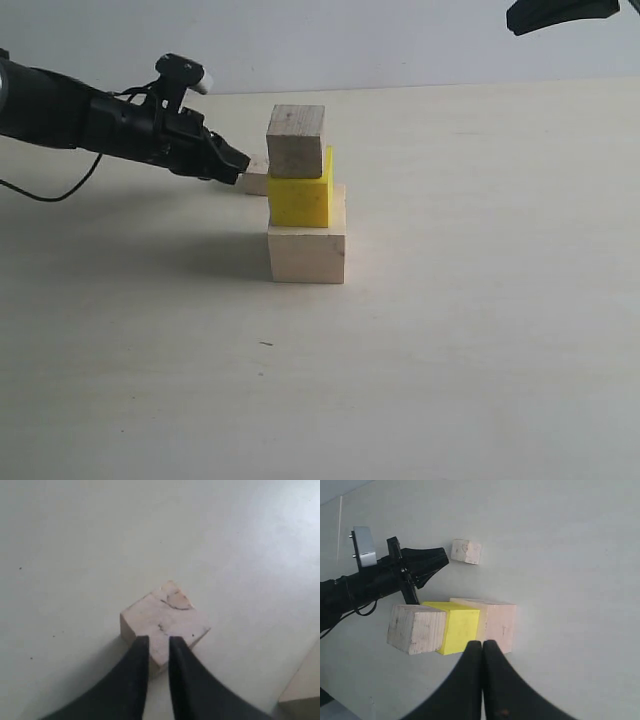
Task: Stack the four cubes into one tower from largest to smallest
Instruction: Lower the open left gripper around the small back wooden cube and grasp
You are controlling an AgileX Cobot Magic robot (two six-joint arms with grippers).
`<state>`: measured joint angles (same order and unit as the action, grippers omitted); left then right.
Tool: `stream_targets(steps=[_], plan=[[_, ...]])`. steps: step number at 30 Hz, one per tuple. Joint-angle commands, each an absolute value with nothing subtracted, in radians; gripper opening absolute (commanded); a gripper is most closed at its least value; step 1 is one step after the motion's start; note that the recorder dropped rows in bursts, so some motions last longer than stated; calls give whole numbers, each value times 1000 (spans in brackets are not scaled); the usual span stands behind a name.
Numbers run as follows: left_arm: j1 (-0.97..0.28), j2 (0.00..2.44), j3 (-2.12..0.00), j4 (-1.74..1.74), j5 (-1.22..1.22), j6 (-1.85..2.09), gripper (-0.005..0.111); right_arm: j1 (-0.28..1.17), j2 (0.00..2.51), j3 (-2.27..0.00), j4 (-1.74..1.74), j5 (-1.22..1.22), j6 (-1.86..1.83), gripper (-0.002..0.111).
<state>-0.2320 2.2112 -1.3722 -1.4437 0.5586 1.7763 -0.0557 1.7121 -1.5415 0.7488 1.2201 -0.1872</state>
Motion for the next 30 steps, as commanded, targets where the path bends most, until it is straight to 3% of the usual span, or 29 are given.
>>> stream_targets(steps=[1, 3, 7, 30], plan=[[-230, 2163, -1376, -1469, 569, 1772, 46, -58, 1700, -1542, 754, 1221, -187, 0], [-230, 2154, -1376, -1504, 571, 1772, 60, -58, 1700, -1542, 754, 1221, -187, 0], [-230, 2154, -1376, -1562, 565, 1774, 69, -58, 1700, -1542, 754, 1221, -187, 0], [-258, 2236, -1438, -1653, 605, 1768, 70, -58, 1700, -1542, 754, 1221, -187, 0]])
